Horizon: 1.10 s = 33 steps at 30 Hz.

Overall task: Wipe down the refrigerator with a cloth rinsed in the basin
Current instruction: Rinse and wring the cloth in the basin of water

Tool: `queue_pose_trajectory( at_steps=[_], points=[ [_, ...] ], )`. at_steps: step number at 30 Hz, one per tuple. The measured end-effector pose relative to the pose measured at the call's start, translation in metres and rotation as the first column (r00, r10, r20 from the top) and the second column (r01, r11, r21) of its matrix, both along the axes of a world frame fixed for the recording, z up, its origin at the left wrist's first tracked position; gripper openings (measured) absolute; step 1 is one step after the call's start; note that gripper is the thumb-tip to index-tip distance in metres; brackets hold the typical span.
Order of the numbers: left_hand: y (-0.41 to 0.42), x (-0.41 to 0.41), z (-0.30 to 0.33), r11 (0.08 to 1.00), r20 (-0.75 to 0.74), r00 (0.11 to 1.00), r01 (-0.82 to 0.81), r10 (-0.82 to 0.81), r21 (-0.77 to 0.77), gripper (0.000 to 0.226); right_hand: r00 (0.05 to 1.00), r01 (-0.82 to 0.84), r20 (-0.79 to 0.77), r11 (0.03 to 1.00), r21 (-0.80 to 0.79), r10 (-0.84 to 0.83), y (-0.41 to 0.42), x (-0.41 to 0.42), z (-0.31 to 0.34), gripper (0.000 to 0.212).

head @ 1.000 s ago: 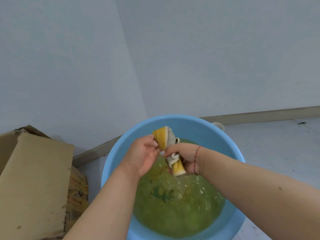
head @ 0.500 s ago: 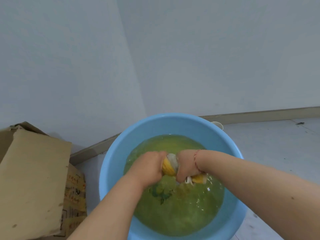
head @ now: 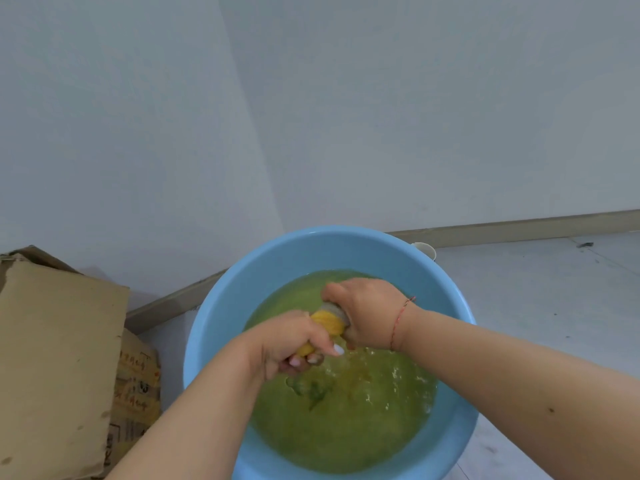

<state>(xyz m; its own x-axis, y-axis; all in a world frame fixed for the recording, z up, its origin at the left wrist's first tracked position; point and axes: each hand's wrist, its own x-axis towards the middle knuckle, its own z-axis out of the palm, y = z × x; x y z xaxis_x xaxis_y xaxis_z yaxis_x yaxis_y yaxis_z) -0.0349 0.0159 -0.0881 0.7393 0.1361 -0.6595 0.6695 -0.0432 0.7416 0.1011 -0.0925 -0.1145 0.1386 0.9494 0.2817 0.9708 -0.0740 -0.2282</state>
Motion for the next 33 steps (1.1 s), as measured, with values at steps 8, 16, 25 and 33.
queue_pose_trajectory(
  at_steps=[8, 16, 25, 33],
  points=[
    [0.007, 0.002, 0.030, 0.611, 0.196, 0.980, -0.146, -0.016, 0.778, 0.021, -0.299, -0.097, -0.918, 0.965, -0.242, -0.260, -0.014, 0.046, 0.008, 0.072],
    [-0.016, 0.005, 0.023, 0.019, -0.163, 0.928, 0.180, -0.335, 0.983, 0.016, 0.442, -0.276, -0.831, 0.830, -0.485, -0.338, -0.008, 0.017, 0.026, 0.043],
    [-0.007, 0.009, 0.003, 0.865, -0.071, 0.994, 0.105, -0.080, 0.490, 0.049, 0.980, 0.085, 0.200, 0.949, -0.304, -0.024, -0.005, -0.020, 0.018, 0.045],
    [0.010, 0.001, 0.019, 0.951, 0.257, 0.922, -0.307, 0.291, 0.025, 0.037, 0.792, 0.261, -0.417, 0.865, -0.428, -0.446, -0.003, -0.007, 0.018, 0.028]
  ],
)
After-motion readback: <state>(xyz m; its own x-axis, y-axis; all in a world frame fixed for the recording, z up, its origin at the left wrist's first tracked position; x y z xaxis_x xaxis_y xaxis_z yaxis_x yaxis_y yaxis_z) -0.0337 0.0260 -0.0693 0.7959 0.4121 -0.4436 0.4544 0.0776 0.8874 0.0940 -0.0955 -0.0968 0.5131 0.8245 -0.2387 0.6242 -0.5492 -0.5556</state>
